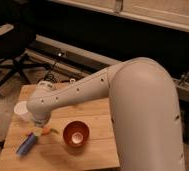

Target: Place the pepper in the ceramic cup

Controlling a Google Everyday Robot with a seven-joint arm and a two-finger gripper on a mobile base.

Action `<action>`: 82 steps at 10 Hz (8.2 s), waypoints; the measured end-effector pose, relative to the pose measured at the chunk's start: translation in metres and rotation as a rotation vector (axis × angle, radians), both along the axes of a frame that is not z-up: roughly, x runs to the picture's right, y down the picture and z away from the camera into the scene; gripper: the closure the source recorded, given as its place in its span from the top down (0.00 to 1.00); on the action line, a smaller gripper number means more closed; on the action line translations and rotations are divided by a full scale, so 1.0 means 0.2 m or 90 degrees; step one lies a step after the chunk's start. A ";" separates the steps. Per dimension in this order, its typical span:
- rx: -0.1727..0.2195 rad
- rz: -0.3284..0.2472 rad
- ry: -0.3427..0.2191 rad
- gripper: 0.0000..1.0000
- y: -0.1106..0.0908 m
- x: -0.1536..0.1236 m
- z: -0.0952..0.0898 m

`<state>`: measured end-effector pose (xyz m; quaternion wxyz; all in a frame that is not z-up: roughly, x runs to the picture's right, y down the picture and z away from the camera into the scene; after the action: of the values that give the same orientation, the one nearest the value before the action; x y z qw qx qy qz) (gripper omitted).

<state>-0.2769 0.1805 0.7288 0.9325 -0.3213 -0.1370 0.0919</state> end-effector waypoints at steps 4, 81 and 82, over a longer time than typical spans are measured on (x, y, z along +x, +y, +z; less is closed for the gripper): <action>0.005 -0.041 -0.011 0.65 0.12 -0.06 0.07; 0.063 0.440 -0.350 0.24 -0.69 -0.68 0.30; 0.061 0.445 -0.354 0.24 -0.68 -0.68 0.30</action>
<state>-0.4139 0.0450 0.7886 0.7871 -0.2246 -0.4867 0.3051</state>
